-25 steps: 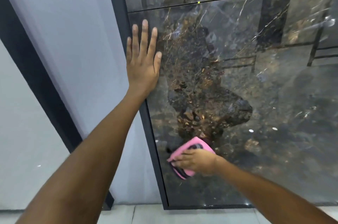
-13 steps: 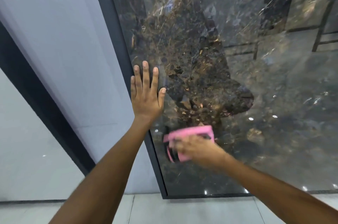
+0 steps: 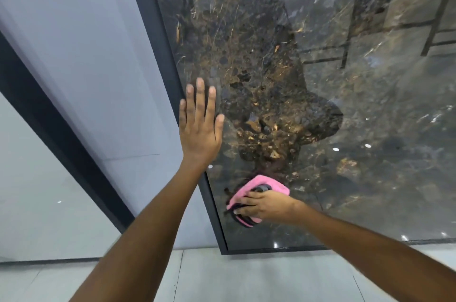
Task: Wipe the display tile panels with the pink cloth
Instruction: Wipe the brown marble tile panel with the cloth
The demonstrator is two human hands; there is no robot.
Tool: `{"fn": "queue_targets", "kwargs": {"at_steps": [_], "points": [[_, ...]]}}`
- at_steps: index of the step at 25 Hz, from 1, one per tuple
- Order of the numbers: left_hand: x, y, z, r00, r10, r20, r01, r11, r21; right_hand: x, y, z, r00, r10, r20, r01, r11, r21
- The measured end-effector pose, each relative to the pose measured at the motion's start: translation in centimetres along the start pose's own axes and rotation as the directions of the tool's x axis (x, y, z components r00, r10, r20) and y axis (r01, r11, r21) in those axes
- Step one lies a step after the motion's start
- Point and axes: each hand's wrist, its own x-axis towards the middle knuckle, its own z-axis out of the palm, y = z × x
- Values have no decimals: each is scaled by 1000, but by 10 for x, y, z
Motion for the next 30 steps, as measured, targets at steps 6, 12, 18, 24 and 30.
{"fn": "queue_targets", "kwargs": {"at_steps": [6, 12, 18, 24, 30], "points": [[-72, 1, 31, 1000, -12, -28, 12, 1000, 21, -81, 95, -45, 419, 663, -621, -709, 666, 233], [-113, 5, 48, 997, -18, -74, 18, 1000, -4, -45, -42, 99, 888, 387, -248, -424, 898, -115], [-121, 3, 59, 991, -3, -131, 7, 1000, 30, -46, -88, 142, 903, 321, -287, -338, 941, -13], [-161, 32, 69, 981, -168, -99, 164, 985, -50, 10, -127, 180, 971, 205, -126, -192, 975, 109], [-171, 37, 83, 966, -236, -110, 231, 971, -60, 39, -148, 175, 893, 298, -337, -247, 951, 187]]}}
